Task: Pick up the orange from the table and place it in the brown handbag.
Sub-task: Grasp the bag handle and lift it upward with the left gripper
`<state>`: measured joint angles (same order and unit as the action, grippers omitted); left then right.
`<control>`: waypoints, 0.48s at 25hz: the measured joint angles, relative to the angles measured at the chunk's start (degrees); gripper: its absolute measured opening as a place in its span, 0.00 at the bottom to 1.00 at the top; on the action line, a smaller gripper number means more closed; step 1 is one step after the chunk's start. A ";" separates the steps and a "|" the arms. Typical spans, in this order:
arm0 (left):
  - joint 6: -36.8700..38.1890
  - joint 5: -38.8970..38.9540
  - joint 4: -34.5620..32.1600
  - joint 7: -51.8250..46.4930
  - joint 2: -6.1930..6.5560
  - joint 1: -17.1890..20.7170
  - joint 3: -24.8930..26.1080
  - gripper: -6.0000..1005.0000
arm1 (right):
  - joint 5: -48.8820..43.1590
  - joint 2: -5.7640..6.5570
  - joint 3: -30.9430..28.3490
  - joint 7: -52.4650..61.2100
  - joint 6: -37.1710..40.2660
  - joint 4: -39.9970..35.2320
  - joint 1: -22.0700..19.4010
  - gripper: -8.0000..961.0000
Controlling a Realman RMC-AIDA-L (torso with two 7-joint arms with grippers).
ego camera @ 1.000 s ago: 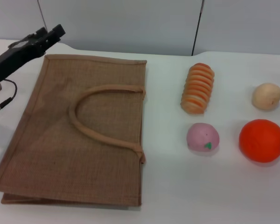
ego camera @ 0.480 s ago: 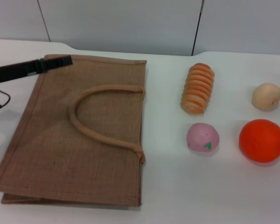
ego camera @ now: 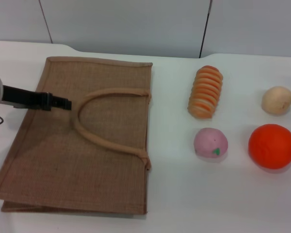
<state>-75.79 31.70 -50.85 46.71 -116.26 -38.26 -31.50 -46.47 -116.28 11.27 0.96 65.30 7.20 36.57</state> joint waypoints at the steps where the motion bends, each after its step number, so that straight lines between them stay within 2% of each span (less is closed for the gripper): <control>1: 0.00 -1.02 -0.01 -0.83 0.02 -0.26 -1.06 0.69 | 0.00 0.00 0.00 0.00 0.00 0.00 0.00 0.80; 4: 0.40 -3.14 -0.02 -1.74 0.06 -1.32 -2.79 0.69 | -0.01 0.00 -0.02 0.00 0.00 0.00 0.00 0.80; 12: 0.74 -3.91 0.60 -0.63 0.06 -3.30 -3.45 0.69 | -0.11 0.00 -0.02 0.00 0.01 0.00 0.23 0.80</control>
<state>-75.06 27.79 -50.26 46.08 -116.20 -41.56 -34.95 -46.58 -116.28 11.25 0.96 65.30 7.20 36.79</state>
